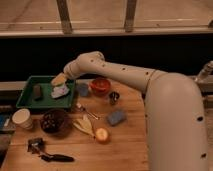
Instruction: Wipe table surface with eraser
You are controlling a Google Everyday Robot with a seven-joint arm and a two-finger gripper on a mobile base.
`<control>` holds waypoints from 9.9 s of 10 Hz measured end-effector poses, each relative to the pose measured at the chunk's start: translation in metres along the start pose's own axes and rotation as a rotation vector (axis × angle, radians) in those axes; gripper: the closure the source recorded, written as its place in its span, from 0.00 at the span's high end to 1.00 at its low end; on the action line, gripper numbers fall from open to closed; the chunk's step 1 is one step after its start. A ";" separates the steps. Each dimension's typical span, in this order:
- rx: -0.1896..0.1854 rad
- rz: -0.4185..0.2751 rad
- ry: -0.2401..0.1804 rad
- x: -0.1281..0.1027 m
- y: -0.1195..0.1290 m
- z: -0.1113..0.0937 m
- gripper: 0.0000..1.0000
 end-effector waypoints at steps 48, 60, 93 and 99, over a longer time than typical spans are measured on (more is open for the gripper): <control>-0.164 0.111 0.425 0.035 0.073 0.252 0.80; -0.239 0.155 0.450 0.059 0.080 0.281 0.67; -0.135 0.113 0.469 0.059 0.073 0.264 0.00; -0.014 0.092 0.431 0.014 0.066 0.202 0.00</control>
